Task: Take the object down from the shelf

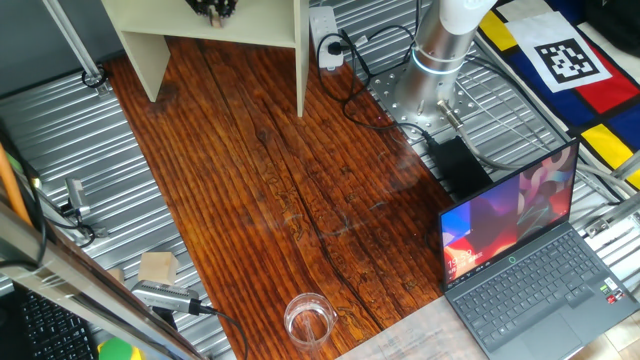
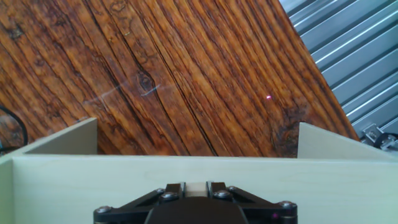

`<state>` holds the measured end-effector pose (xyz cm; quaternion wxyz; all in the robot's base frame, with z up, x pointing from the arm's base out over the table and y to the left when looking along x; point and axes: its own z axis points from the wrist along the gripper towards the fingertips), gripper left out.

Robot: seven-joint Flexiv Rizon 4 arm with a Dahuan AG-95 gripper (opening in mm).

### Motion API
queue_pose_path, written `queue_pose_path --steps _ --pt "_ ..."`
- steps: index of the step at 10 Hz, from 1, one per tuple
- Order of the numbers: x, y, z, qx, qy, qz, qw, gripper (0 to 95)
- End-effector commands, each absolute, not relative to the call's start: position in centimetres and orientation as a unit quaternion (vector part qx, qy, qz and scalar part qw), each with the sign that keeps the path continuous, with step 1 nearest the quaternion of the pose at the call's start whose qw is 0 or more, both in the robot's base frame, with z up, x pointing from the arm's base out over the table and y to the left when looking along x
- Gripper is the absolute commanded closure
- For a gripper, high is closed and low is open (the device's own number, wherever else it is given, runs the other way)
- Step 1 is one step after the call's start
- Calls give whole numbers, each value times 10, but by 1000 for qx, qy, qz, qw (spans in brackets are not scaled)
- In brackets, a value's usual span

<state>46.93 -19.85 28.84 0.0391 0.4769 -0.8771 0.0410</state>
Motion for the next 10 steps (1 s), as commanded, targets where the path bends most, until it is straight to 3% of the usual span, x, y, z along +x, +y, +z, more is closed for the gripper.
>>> queue_pose_path --steps 1,5,10 --pt "481 -180 295 458 -888 37 39 950" --pt "494 -136 261 393 -919 29 26 950" --pt "501 -116 159 349 -937 6 -5 950"
